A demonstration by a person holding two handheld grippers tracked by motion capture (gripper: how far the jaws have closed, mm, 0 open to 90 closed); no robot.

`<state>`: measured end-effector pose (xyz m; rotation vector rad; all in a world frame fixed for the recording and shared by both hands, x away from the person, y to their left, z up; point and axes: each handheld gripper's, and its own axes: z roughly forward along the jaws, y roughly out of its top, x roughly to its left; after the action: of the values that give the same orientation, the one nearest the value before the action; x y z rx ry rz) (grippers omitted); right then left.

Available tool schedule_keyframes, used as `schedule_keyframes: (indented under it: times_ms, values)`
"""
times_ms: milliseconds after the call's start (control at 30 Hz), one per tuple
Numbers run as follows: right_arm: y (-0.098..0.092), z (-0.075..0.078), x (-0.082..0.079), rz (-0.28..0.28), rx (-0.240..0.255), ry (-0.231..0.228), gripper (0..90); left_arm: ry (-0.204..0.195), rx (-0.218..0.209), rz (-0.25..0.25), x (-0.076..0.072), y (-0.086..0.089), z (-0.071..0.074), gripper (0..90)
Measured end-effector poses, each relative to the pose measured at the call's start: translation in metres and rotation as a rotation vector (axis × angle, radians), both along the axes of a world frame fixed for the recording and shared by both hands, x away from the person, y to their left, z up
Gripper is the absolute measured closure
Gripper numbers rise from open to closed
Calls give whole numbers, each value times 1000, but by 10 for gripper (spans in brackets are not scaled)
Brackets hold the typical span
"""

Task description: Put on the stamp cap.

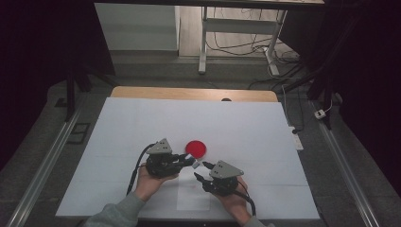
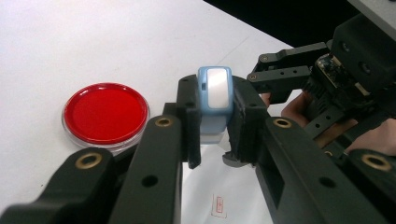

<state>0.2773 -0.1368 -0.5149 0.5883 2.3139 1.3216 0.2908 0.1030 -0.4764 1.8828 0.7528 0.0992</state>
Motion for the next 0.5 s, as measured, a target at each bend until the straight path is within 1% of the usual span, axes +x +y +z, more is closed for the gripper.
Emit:
schedule_keyframes:
  times_ms: [167,267,367,500]
  values:
    - [-4,0,1,3,-4,16,469,3,3,3,1,3,1,761]
    - [-10,0,2,-1,-4,32,455,4,7,9,1,6,1,761]
    - [-21,1,4,-11,-4,48,441,1,16,15,1,10,1,761]
    - [-43,5,5,-34,10,66,434,1,23,26,2,15,2,761]
